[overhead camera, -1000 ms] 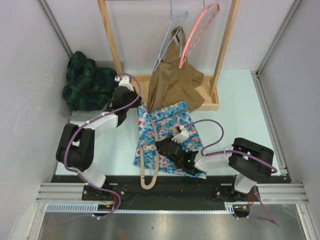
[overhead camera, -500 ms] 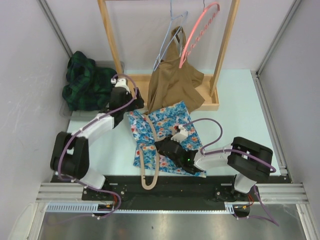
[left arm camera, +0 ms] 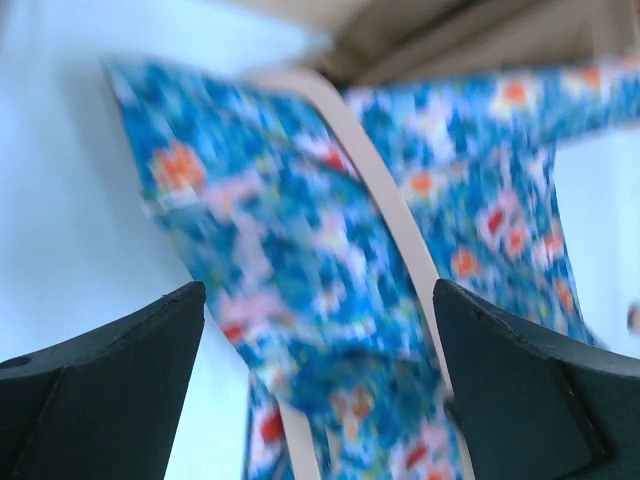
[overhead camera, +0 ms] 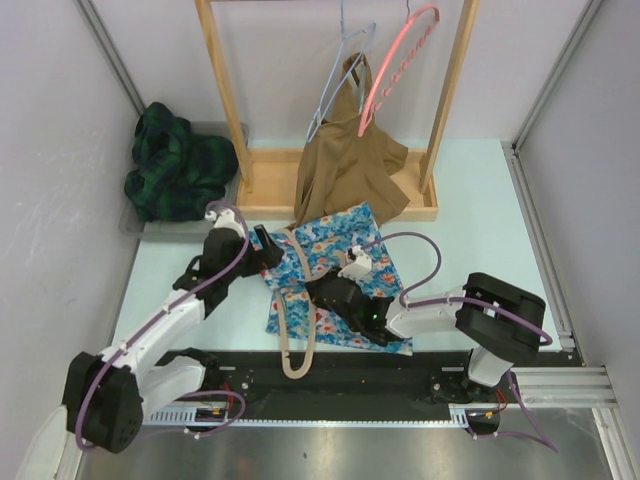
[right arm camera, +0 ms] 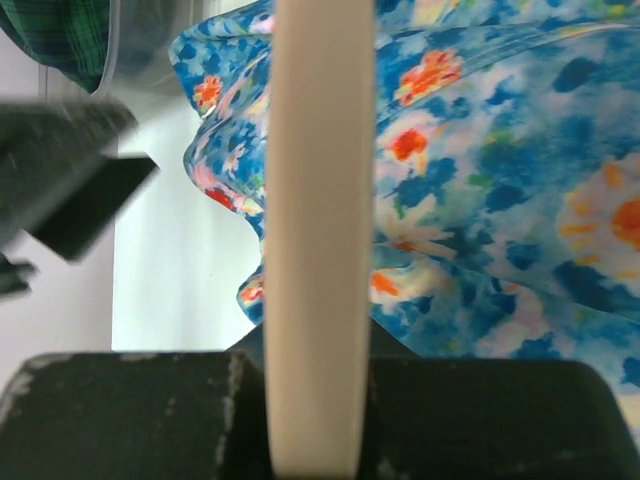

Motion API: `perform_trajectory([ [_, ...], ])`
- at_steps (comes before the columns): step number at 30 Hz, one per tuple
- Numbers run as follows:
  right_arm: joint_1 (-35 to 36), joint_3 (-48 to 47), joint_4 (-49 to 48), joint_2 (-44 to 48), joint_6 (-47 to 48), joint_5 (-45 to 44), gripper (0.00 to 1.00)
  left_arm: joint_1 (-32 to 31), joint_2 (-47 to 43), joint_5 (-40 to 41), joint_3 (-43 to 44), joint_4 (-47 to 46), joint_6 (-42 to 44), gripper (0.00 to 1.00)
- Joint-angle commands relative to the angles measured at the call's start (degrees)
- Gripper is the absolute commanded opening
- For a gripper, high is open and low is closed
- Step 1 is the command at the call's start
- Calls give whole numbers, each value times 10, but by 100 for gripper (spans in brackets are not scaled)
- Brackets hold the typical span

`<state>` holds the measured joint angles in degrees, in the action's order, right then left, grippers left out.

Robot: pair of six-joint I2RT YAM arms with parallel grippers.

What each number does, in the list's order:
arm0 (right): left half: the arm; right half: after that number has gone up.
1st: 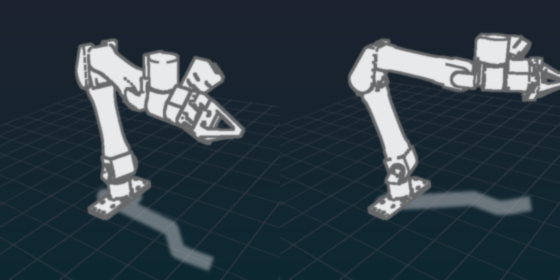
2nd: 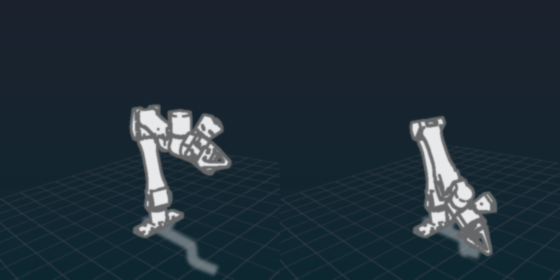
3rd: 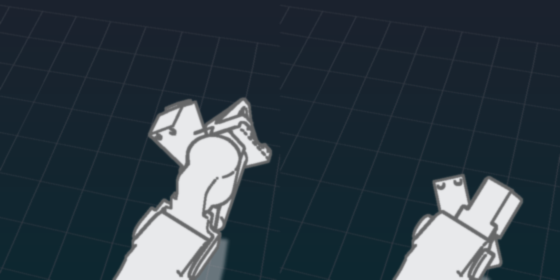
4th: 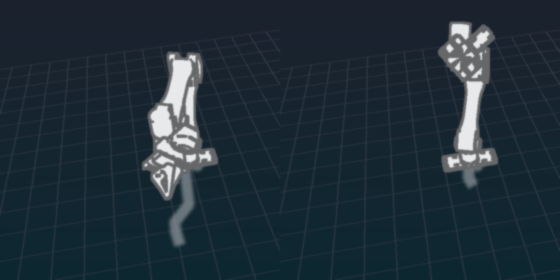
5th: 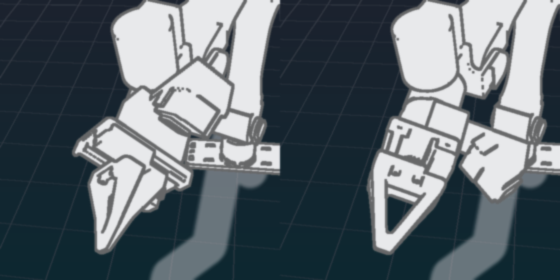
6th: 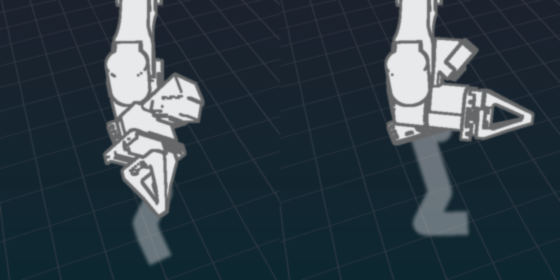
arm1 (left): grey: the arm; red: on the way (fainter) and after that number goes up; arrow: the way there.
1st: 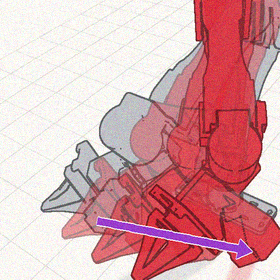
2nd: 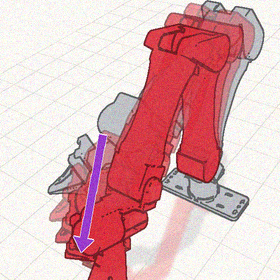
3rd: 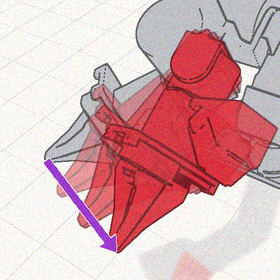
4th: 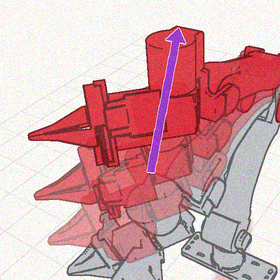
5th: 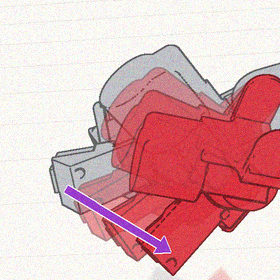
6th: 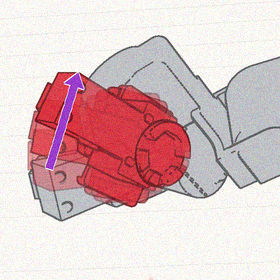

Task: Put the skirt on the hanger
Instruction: Place skirt on hanger

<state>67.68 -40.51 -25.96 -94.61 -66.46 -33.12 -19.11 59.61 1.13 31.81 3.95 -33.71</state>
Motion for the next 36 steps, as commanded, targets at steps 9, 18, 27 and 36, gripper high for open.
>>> perform_trajectory([
  [9,32,-85,44,-78,-53,12,0,-51,-164,-99,-24,119,-1,90],
  [18,40,-86,35,-105,-119,6,0,-69,-226,-111,-72,177,-38,53],
  [27,41,-86,41,-112,-133,12,0,-109,-180,8,-60,252,-78,49],
  [36,42,-84,60,-103,-120,-5,0,-145,-115,5,-96,199,-85,65],
])
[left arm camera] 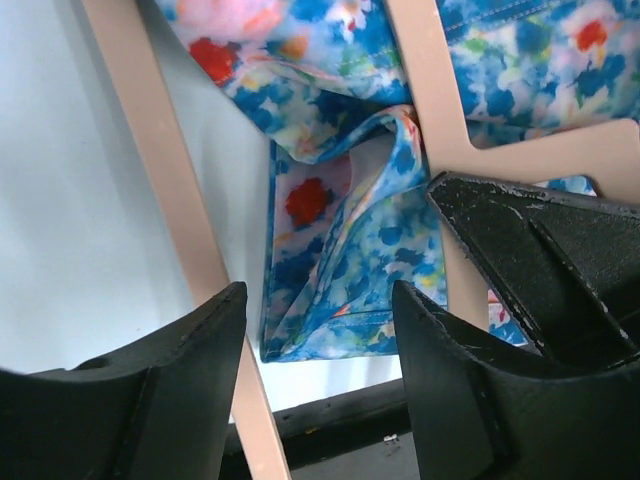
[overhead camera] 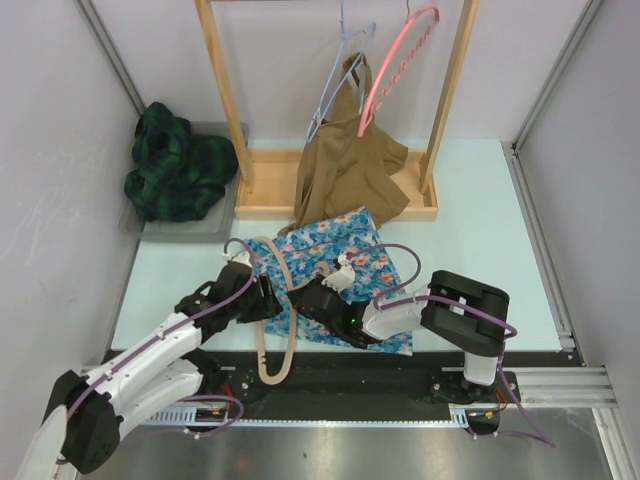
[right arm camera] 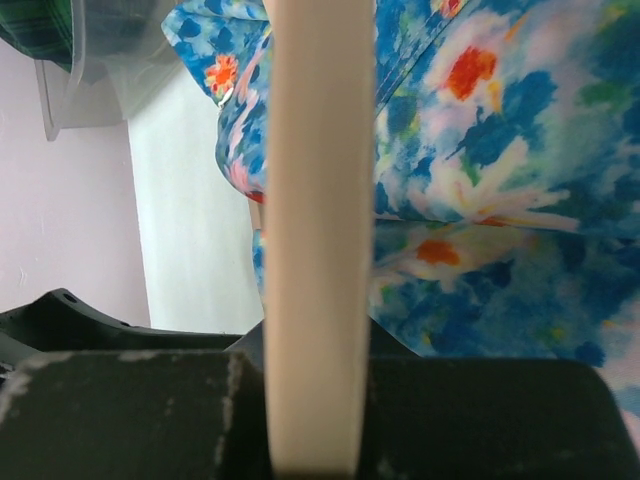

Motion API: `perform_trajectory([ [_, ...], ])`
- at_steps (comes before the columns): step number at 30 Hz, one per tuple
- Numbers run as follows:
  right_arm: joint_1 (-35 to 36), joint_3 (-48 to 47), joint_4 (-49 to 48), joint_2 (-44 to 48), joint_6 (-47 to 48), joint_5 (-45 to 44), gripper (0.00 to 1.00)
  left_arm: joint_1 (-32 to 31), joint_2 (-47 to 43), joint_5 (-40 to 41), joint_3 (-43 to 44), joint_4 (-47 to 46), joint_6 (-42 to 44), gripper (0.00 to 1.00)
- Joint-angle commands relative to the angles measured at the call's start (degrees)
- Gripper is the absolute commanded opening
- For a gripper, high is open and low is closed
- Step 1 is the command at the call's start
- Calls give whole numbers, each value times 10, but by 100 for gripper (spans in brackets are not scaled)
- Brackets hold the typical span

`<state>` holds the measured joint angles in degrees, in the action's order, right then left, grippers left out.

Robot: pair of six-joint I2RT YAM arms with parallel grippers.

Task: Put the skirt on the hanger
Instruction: Place skirt on hanger

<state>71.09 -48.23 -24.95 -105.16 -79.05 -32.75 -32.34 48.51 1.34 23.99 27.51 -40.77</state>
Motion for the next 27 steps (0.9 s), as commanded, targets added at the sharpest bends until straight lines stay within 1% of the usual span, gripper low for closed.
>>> perform_trajectory([
  [1,8,-5,50,6,10,-13,0,-15,-6,-1,-30,-48,-16,63],
  [3,10,0,50,7,17,-18,0,-16,-4,-7,-39,-53,-17,59],
  [4,9,1,52,11,18,-22,0,-21,-3,-8,-46,-55,-19,52],
  [7,11,4,55,14,27,-34,0,-33,11,-8,-47,-59,-24,42],
  [9,12,5,55,18,37,-38,0,-37,23,-8,-49,-61,-26,41],
  [10,13,5,55,19,40,-43,0,-39,26,-8,-52,-63,-26,38],
  [11,14,5,53,22,45,-44,0,-39,28,-8,-52,-63,-26,33],
  [12,14,5,50,22,56,-49,0,-39,26,-8,-50,-62,-26,24],
  [13,15,5,50,22,63,-52,0,-40,25,-4,-41,-57,-25,8],
  [14,17,5,48,25,70,-55,0,-39,22,1,-33,-52,-24,0],
  [17,26,5,41,30,121,-82,0,-39,5,16,16,-22,-15,0],
  [19,33,5,33,31,171,-116,0,-39,-3,18,58,3,-8,0],
  [21,36,5,32,30,196,-148,0,-39,-7,16,95,27,-4,0],
  [24,40,5,34,39,225,-187,0,-40,-16,9,127,54,-1,0],
  [27,41,5,23,55,266,-220,0,-40,-26,4,136,76,-1,0],
])
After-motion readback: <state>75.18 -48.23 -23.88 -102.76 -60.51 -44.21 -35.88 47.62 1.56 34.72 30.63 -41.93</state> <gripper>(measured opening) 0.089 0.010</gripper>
